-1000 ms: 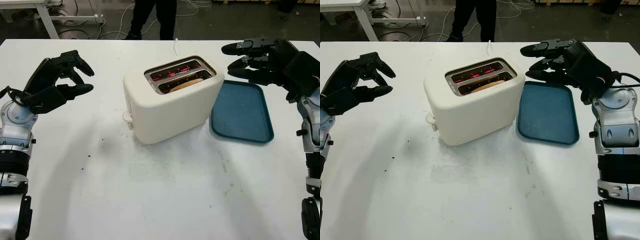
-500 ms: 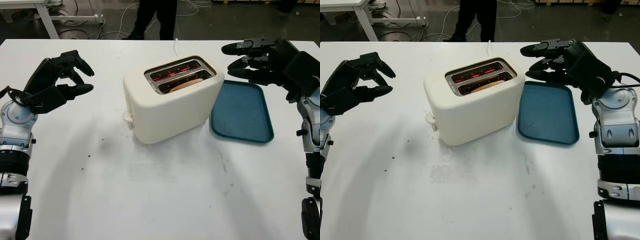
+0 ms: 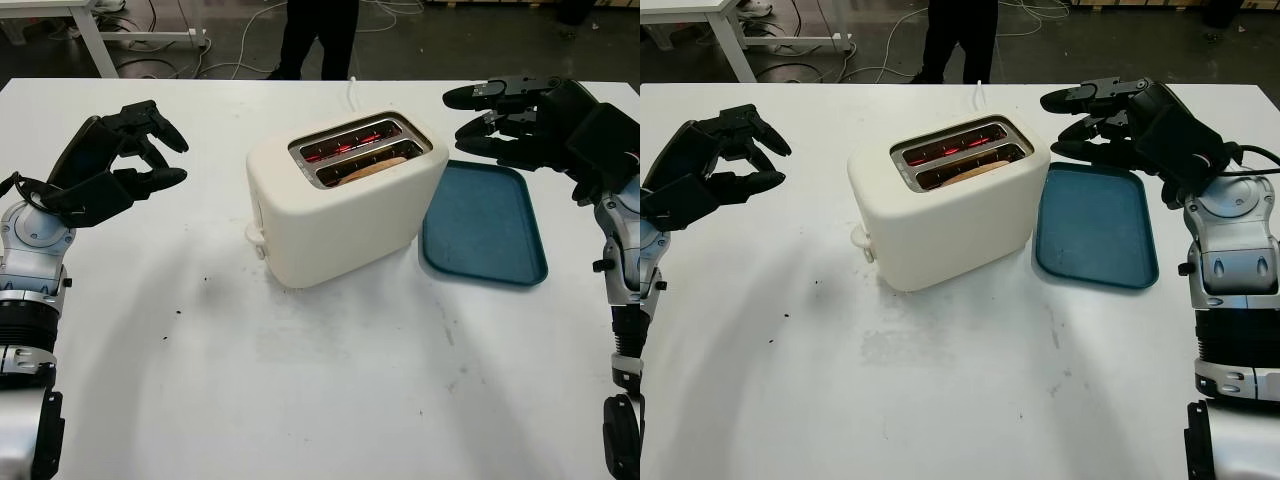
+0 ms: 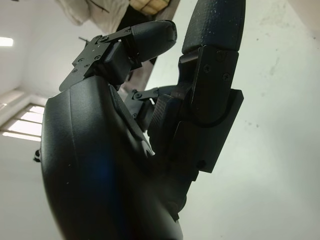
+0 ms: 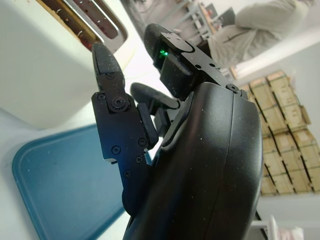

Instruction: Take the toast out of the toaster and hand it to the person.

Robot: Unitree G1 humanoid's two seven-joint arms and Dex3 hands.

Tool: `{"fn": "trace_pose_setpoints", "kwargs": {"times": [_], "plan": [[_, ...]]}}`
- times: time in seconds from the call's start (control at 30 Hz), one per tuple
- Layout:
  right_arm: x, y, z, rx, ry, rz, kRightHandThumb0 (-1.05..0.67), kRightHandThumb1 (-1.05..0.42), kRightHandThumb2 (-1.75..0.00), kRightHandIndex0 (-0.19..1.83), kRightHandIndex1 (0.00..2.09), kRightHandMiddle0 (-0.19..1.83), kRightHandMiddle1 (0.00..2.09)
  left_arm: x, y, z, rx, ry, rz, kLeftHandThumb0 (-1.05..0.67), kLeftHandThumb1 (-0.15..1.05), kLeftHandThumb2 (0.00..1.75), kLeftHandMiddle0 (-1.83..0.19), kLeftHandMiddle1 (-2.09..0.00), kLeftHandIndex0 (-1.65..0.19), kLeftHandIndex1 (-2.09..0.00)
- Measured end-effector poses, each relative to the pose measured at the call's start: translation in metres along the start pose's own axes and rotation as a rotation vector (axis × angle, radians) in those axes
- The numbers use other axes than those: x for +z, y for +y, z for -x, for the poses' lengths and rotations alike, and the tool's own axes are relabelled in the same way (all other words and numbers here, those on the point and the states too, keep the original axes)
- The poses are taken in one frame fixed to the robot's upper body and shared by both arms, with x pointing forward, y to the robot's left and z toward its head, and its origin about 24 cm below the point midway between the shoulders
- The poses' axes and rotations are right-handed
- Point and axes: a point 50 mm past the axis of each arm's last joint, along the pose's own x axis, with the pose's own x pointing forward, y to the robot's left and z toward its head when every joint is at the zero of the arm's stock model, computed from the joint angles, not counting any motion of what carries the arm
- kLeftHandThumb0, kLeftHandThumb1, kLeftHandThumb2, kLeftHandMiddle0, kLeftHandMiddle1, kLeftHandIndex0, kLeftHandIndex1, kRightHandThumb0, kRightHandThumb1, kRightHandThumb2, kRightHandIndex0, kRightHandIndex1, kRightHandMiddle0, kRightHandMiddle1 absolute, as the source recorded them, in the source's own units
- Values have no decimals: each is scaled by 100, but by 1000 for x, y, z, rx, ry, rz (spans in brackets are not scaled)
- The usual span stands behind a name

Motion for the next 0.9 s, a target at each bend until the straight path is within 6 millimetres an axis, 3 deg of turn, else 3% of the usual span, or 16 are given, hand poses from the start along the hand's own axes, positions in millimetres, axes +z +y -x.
{"fn": "trace_pose_setpoints", "kwargs": {"times": [0.9], "plan": [[0, 0, 0, 0, 0, 0, -38, -85, 0, 41, 96, 77, 5, 0, 0, 0, 0, -2, 0, -105, 92, 24, -63, -135, -46, -134]]}}
